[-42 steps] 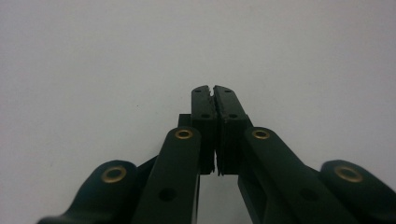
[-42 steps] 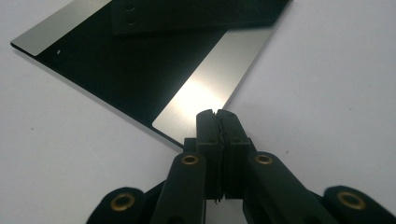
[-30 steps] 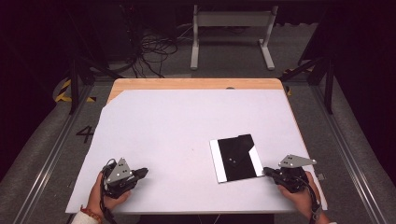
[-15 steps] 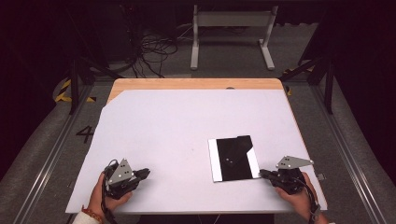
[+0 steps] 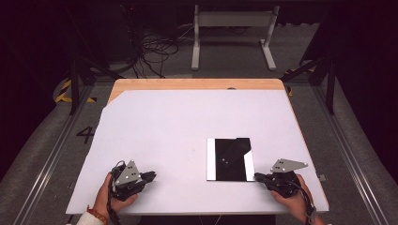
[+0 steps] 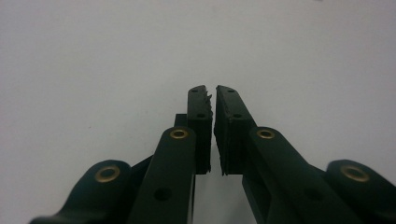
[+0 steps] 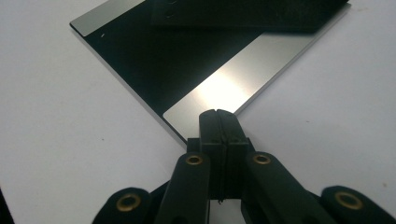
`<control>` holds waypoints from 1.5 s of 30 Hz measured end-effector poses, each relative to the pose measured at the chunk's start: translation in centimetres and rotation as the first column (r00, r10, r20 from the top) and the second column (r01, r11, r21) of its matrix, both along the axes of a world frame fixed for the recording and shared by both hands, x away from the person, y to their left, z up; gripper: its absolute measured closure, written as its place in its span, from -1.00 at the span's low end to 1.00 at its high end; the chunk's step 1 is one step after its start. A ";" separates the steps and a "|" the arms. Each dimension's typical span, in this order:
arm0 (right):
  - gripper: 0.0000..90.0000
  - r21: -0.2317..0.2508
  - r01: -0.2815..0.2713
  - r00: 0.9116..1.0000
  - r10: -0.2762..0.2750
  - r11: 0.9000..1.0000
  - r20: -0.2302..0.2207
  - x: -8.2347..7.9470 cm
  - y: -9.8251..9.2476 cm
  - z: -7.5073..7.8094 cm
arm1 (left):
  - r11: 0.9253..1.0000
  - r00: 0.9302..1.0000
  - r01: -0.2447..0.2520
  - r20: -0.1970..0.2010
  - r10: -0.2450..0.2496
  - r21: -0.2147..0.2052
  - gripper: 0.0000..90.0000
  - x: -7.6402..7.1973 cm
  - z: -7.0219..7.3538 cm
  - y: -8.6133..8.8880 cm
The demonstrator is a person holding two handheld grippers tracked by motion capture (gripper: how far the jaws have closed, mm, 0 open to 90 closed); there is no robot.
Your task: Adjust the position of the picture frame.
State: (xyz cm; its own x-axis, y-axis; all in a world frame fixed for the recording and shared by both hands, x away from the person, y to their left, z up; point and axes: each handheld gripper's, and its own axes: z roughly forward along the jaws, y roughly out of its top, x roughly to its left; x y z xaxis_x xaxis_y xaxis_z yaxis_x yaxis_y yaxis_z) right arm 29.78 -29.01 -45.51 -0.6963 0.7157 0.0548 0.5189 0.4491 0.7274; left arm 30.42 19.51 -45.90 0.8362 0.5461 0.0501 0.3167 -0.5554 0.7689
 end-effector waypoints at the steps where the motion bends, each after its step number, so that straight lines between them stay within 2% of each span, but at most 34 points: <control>1: 1.00 0.000 -0.005 1.000 0.005 1.000 0.000 0.0 0.1 0.0 | 1.000 1.000 0.000 0.000 0.000 0.000 0.89 0.0 0.0 0.0; 6: 1.00 0.000 -0.027 1.000 0.027 1.000 0.000 -0.1 1.1 0.0 | 0.999 0.999 0.046 -0.010 -0.046 0.008 0.89 0.5 -0.1 -1.9; 9: 1.00 0.003 -0.049 0.999 0.049 0.999 0.013 -0.3 1.8 -0.1 | 0.996 0.997 0.083 -0.008 -0.083 0.033 0.88 0.8 -0.1 -3.0; 13: 1.00 -0.011 -0.079 0.996 0.079 0.997 0.029 -0.8 3.2 -0.2 | 0.996 0.996 0.085 -0.014 -0.085 0.025 0.88 1.5 0.0 -3.5; 23: 1.00 -0.001 -0.121 0.992 0.121 0.993 0.027 -1.0 4.7 -0.4 | 0.990 0.991 0.132 -0.044 -0.130 0.043 0.89 2.4 -0.4 -5.7; 25: 1.00 -0.002 -0.130 0.991 0.130 0.991 0.026 -1.1 5.1 -0.4 | 0.990 0.990 0.135 -0.055 -0.133 0.041 0.89 2.7 -0.5 -6.1; 31: 1.00 -0.013 -0.144 0.989 0.144 0.990 0.033 -1.1 6.1 -0.4 | 0.988 0.988 0.148 -0.054 -0.145 0.050 0.89 3.5 -0.5 -7.5; 37: 1.00 -0.034 -0.164 0.985 0.165 0.986 0.041 -1.1 6.8 -0.3 | 0.992 0.991 0.120 -0.064 -0.117 0.048 0.88 4.5 -0.5 -8.1; 39: 1.00 -0.032 -0.184 0.982 0.185 0.982 0.036 -0.8 6.9 -0.2 | 0.992 0.991 0.120 -0.070 -0.117 0.040 0.88 4.7 -0.6 -8.1; 40: 1.00 -0.015 -0.191 0.981 0.191 0.982 0.034 -0.7 6.8 0.0 | 0.992 0.990 0.120 -0.073 -0.117 0.038 0.89 4.7 -0.6 -8.1; 42: 1.00 -0.020 -0.186 0.981 0.187 0.982 0.050 -0.5 6.8 0.4 | 0.992 0.990 0.123 -0.079 -0.121 0.031 0.89 4.6 -0.6 -8.1; 44: 1.00 -0.055 -0.151 0.979 0.157 0.987 0.130 0.5 6.2 1.9 | 0.991 0.988 0.132 -0.088 -0.130 0.023 0.89 4.5 -0.6 -8.2; 45: 1.00 -0.049 -0.125 0.980 0.131 0.991 0.150 1.2 5.8 2.2 | 0.990 0.987 0.136 -0.084 -0.134 0.023 0.89 4.4 -0.6 -8.3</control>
State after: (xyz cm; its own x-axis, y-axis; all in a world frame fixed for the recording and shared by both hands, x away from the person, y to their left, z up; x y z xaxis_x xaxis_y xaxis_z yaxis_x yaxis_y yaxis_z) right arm 30.95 -23.23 -43.26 -0.7800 0.6199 -0.0850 0.3400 0.5340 0.7741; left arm 34.84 11.21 -46.52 0.9040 0.4275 -0.0079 0.2991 -0.6190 0.7262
